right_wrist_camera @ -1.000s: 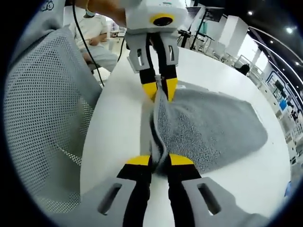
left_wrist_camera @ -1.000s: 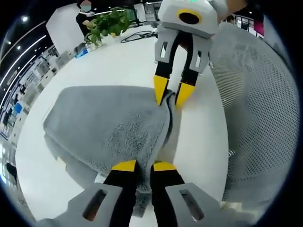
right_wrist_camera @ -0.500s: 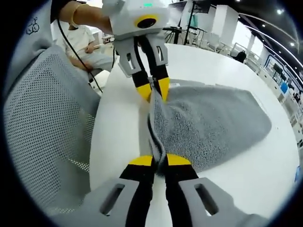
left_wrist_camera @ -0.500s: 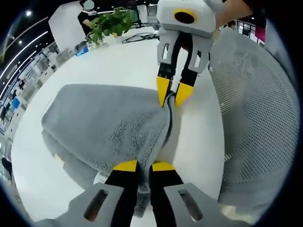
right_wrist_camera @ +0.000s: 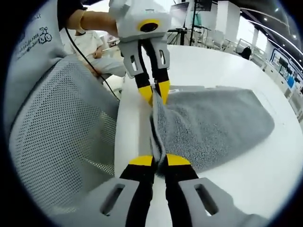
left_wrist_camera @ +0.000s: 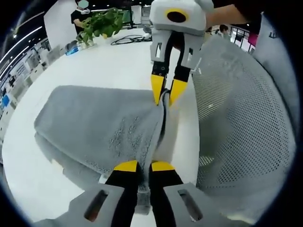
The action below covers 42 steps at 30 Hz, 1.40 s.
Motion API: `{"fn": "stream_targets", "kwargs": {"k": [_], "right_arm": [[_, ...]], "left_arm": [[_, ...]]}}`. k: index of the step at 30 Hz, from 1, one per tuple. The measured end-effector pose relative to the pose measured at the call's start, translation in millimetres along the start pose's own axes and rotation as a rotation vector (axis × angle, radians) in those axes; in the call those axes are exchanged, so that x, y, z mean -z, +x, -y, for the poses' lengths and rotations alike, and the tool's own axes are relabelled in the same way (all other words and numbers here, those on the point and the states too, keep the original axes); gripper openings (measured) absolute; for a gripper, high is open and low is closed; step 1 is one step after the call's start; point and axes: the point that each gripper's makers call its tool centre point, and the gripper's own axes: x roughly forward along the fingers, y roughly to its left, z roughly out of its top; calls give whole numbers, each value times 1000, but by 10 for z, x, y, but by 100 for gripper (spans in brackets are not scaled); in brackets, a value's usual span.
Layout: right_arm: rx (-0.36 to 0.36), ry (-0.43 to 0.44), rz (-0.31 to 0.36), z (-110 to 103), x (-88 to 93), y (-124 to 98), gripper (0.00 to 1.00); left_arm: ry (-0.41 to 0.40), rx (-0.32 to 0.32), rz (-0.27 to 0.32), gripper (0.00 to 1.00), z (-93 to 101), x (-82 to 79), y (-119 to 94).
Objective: Fold the towel on the table until its edges align and the towel forms a compact rectangular stack.
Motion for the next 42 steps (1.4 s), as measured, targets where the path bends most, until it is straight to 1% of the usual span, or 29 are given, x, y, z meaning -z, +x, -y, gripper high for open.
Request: {"fn": "stream_targets", "kwargs": {"k": [4, 7, 10, 12, 13, 14, 19, 21, 24, 32, 35, 37, 42], "right_arm": [[-5, 11, 15, -53, -52, -89, 6], [-21, 13, 22, -99, -78, -153, 6], [-33, 13, 30, -135, -129, -231, 6], [-37, 27, 48, -146, -196, -293, 6], [-44, 53, 80, -156, -264, -332, 5], [-45, 62, 88, -149, -287, -361, 5], [-59, 80, 110, -147, -403, -519, 5], [-64, 78, 117, -163, -452, -569, 5], [-66, 66, 113, -169, -488, -611, 5], [-85, 65, 104, -206, -591, -711, 5], [-93, 64, 107, -218, -648, -764, 5], [-99, 62, 111, -227, -687, -804, 5], [-108, 65, 132, -272, -761, -902, 5]], "left_arm": [[-2, 26, 6, 7, 58, -36, -55], [9, 55, 19, 7, 126, -96, -139], [28, 73, 20, 7, 172, -147, -208], [48, 87, 7, 7, 197, -166, -247], [77, 86, -8, 7, 197, -168, -275], [86, 88, -11, 6, 204, -179, -295], [90, 109, 9, 6, 201, -290, -457], [105, 106, 10, 6, 204, -336, -513], [123, 100, 10, 6, 206, -371, -549], [153, 110, 4, 5, 227, -433, -670], [173, 112, 1, 5, 214, -475, -754], [187, 126, -2, 5, 230, -497, -801], [210, 137, -6, 5, 247, -544, -883]]}}
